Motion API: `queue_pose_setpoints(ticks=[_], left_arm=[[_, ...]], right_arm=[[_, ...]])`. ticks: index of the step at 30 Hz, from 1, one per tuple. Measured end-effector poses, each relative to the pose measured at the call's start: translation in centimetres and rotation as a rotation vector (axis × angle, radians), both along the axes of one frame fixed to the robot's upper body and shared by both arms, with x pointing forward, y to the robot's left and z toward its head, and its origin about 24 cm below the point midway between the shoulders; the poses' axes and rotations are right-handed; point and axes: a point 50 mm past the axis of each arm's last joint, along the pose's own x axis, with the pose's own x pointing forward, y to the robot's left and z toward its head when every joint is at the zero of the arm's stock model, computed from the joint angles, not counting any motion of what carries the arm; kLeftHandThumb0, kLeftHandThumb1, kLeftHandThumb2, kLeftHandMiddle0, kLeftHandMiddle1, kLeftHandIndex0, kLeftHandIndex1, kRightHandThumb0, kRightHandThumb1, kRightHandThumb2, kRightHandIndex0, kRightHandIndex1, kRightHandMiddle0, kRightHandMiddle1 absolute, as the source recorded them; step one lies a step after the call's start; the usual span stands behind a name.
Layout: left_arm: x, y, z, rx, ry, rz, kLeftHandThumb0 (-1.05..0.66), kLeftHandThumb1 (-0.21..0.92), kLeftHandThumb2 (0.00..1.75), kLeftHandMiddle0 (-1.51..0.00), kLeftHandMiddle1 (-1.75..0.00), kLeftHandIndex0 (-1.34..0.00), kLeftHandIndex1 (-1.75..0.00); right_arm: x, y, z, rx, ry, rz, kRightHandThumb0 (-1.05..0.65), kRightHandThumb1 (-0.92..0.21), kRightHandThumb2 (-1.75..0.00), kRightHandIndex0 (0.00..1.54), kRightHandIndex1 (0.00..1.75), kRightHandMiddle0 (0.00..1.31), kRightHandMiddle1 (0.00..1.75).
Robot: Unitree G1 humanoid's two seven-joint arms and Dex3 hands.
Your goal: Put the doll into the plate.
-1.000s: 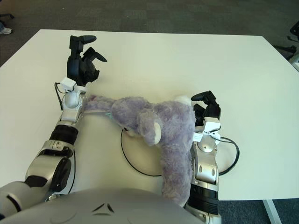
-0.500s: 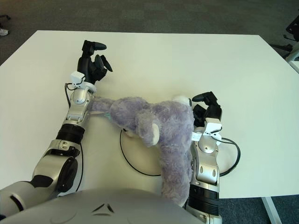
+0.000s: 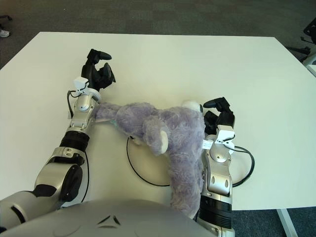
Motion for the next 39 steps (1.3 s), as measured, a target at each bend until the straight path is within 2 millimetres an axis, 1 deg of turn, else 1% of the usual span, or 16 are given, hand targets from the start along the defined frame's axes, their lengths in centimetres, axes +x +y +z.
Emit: queue_pose_setpoints(ticks=[7,16,24,39], left_arm=[[0.1,-0.3,-0.6,0.001,0.051,-0.047,-0.42,0.52,1.06,-1.12,-1.75,-0.45,-1.75],[0.1,-1.2,-1.4,-0.049,0.125,-0.112,-0.42,0.53,1.05,-1.11,-1.75,-0.45,-1.75],[0.2,-1.4,-2.9,-0.041,0.229,-0.124,-0.43,0.48,1.11,-1.14,-1.75,-0.48,-1.75],[0.1,-1.7,-3.1,-0.050,0.247,-0.133,-0.44,0.45,1.15,-1.15,-1.75,-0.51,-1.75]], right_arm=[[0.0,-0.1,0.1,-0.001,-0.003,-0.003,-0.45,-0.41,-1.20,1.11,1.75,0.54,1.75],[-0.1,-0.1,0.1,-0.003,-0.003,-0.004,-0.45,-0.41,-1.20,1.10,1.75,0.54,1.75],[-0.1,-0.1,0.2,-0.006,-0.007,-0.005,-0.45,-0.42,-1.19,1.11,1.75,0.53,1.75],[-0.2,-0.1,0.2,-0.004,-0.006,-0.008,-0.45,-0.41,-1.20,1.12,1.75,0.54,1.75]])
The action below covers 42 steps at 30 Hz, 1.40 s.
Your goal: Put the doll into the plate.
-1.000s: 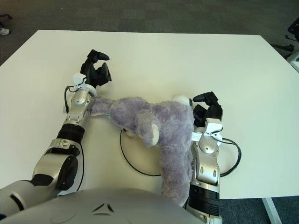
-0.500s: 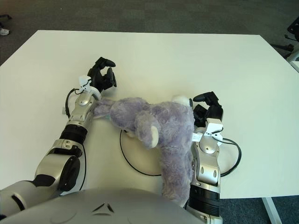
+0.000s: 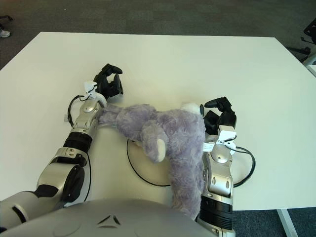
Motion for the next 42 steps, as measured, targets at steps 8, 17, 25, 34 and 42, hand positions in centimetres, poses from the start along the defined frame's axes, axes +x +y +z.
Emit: queue_pose_setpoints(ticks=[8,17,25,34,42], left_arm=[[-0.1,-0.3,-0.1,-0.012,-0.002,-0.010,-0.43,0.46,1.13,-1.13,-1.75,-0.49,-1.75],[-0.1,-0.4,-0.1,-0.030,-0.005,-0.010,-0.43,0.47,1.13,-1.13,-1.75,-0.49,-1.75],[-0.2,-0.4,-0.1,-0.034,-0.015,-0.009,-0.43,0.47,1.12,-1.13,-1.75,-0.49,-1.75],[-0.3,-0.3,-0.1,-0.037,-0.018,-0.007,-0.43,0.48,1.12,-1.13,-1.75,-0.48,-1.75],[-0.4,-0.4,-0.1,-0.041,-0.018,-0.008,-0.43,0.47,1.12,-1.13,-1.75,-0.49,-1.75]], right_arm=[[-0.2,-0.2,-0.1,0.000,0.006,-0.009,-0.45,-0.41,-1.19,1.13,1.75,0.53,1.75],[-0.6,-1.0,-0.2,0.000,0.025,-0.050,-0.45,-0.40,-1.21,1.14,1.75,0.54,1.75],[-1.1,-2.2,-0.3,0.004,0.032,-0.104,-0.46,-0.39,-1.22,1.15,1.75,0.55,1.75],[-1.2,-3.2,-0.2,-0.055,0.071,-0.121,-0.46,-0.39,-1.22,1.14,1.75,0.55,1.75],[-0.9,-3.6,-0.3,-0.069,0.083,-0.130,-0.46,-0.39,-1.23,1.13,1.75,0.56,1.75]])
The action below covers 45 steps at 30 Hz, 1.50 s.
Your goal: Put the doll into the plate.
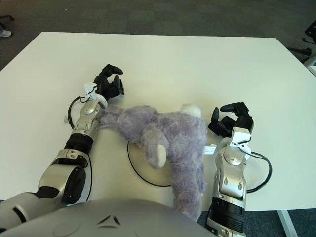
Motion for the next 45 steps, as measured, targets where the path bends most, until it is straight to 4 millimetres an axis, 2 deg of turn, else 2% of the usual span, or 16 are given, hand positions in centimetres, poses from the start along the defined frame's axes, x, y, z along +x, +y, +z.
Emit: queue_pose_setpoints(ticks=[19,28,45], left_arm=[[-0.1,-0.1,-0.1,-0.005,-0.004,0.007,-0.42,0.49,1.10,-1.12,-1.75,-0.47,-1.75],[-0.1,-0.1,-0.1,-0.003,-0.013,0.003,-0.42,0.50,1.08,-1.10,-1.75,-0.46,-1.75],[-0.3,-0.4,-0.1,0.016,-0.054,-0.019,-0.41,0.54,1.04,-1.10,-1.75,-0.44,-1.75]], right_arm=[[0.2,-0.9,0.4,-0.060,0.044,0.034,-0.47,-0.36,-1.26,1.16,1.75,0.57,1.75],[0.6,-0.9,0.5,-0.054,0.075,0.041,-0.46,-0.40,-1.22,1.16,1.75,0.55,1.75],[1.4,-1.0,0.8,-0.044,0.095,0.080,-0.47,-0.37,-1.26,1.17,1.75,0.58,1.75]])
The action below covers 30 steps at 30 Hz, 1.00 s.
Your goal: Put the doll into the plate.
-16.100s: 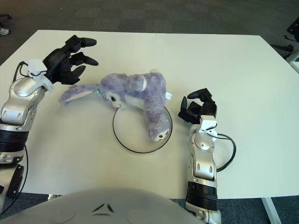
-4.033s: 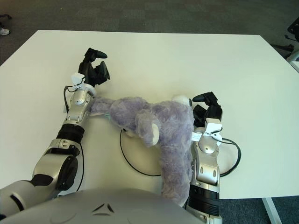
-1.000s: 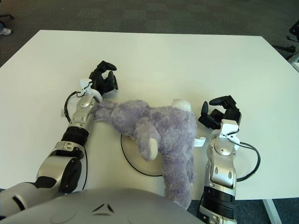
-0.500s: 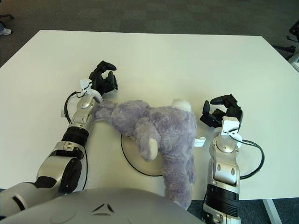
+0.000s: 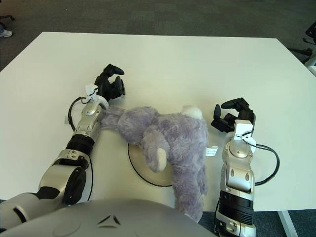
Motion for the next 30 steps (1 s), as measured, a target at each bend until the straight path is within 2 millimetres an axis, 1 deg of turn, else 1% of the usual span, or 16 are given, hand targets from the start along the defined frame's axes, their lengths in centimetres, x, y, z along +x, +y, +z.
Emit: queue_pose_setpoints(ticks=[24,30], left_arm=[[-0.25,-0.25,-0.11,0.047,-0.011,0.037,-0.41,0.53,1.04,-1.11,-1.75,-0.44,-1.75],[-0.28,-0.29,-0.11,0.053,-0.009,0.047,-0.42,0.53,1.05,-1.10,-1.75,-0.45,-1.75]], right_arm=[[0.78,-0.46,0.14,0.017,0.010,0.016,-0.48,-0.33,-1.30,1.19,1.75,0.60,1.75],[0.93,-0.54,0.14,0.022,0.008,0.018,-0.48,-0.33,-1.29,1.16,1.75,0.60,1.75]])
